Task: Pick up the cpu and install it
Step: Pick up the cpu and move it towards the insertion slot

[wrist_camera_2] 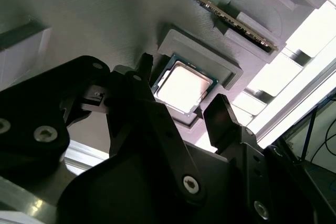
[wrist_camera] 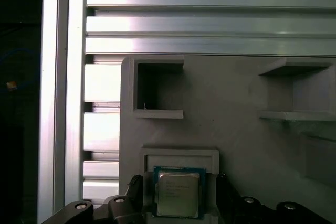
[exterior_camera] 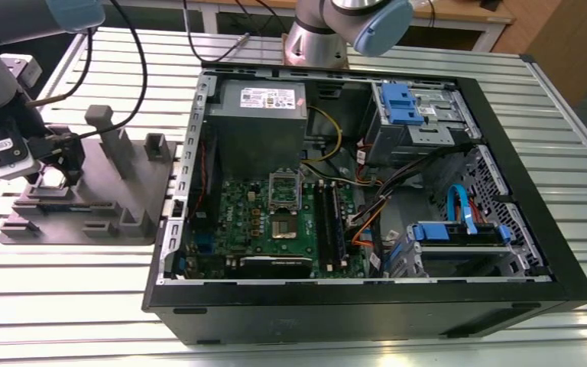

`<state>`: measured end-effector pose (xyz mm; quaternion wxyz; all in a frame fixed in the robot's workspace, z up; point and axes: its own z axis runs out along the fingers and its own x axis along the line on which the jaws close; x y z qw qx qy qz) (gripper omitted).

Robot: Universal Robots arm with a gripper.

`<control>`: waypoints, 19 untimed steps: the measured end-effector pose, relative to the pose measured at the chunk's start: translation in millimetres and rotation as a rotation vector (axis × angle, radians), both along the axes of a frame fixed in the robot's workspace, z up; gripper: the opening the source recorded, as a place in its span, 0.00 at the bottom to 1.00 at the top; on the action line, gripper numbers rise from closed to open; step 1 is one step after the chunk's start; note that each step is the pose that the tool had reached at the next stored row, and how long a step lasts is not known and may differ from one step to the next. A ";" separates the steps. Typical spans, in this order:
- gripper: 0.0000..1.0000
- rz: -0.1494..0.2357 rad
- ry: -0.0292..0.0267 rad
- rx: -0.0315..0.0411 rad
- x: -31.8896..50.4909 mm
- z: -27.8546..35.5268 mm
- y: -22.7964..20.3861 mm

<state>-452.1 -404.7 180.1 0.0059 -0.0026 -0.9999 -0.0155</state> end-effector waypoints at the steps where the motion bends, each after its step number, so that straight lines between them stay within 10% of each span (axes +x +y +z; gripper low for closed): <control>1: 0.66 0.000 -0.0006 0.0000 -0.2 0.1 0.0; 19: 0.57 0.000 -0.0021 0.0002 -0.5 0.2 0.0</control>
